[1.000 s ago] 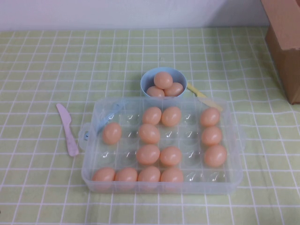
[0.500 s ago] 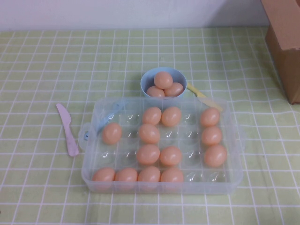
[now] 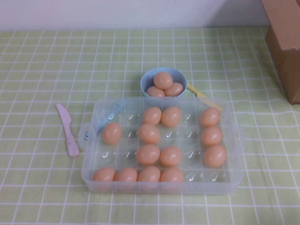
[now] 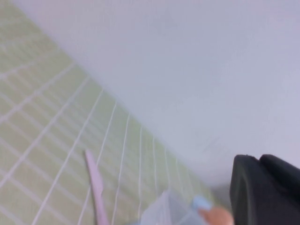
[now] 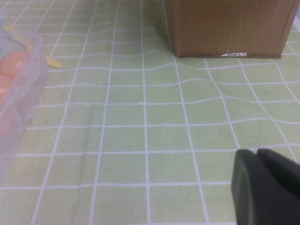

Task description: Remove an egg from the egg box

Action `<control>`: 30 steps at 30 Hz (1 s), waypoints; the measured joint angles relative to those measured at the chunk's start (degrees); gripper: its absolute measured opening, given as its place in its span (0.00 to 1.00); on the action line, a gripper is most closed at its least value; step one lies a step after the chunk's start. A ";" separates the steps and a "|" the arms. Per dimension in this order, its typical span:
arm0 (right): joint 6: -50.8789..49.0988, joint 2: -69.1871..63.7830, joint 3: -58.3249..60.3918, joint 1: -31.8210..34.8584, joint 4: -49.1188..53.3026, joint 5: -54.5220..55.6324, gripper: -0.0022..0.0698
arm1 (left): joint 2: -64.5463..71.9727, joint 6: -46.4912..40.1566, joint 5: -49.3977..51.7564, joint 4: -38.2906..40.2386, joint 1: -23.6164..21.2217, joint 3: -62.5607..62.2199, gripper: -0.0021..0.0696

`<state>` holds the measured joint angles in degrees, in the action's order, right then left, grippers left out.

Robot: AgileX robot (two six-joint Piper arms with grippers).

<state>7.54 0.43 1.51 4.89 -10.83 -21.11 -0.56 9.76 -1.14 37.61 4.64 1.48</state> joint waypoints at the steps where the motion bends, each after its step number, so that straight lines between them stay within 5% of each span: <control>1: 0.00 0.00 0.00 0.00 0.00 0.00 0.01 | 0.00 -0.13 -1.19 0.41 0.00 0.00 0.02; 5: 0.00 0.00 0.00 0.00 0.00 0.00 0.01 | 0.00 -0.73 -0.47 1.40 0.00 -0.13 0.02; 15: 0.00 0.00 0.00 0.00 0.00 0.00 0.01 | 21.91 -16.21 40.39 -10.08 0.00 -23.51 0.02; 23: 0.00 0.00 0.00 0.00 0.00 0.00 0.01 | 47.47 -29.38 57.89 -16.25 0.16 -44.93 0.02; 30: 0.00 0.00 0.00 0.00 0.00 0.00 0.01 | 67.32 -26.88 60.80 -28.45 10.91 -59.72 0.02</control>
<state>7.54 0.43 1.51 4.89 -10.83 -21.11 66.76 -17.12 59.66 9.17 15.55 -58.24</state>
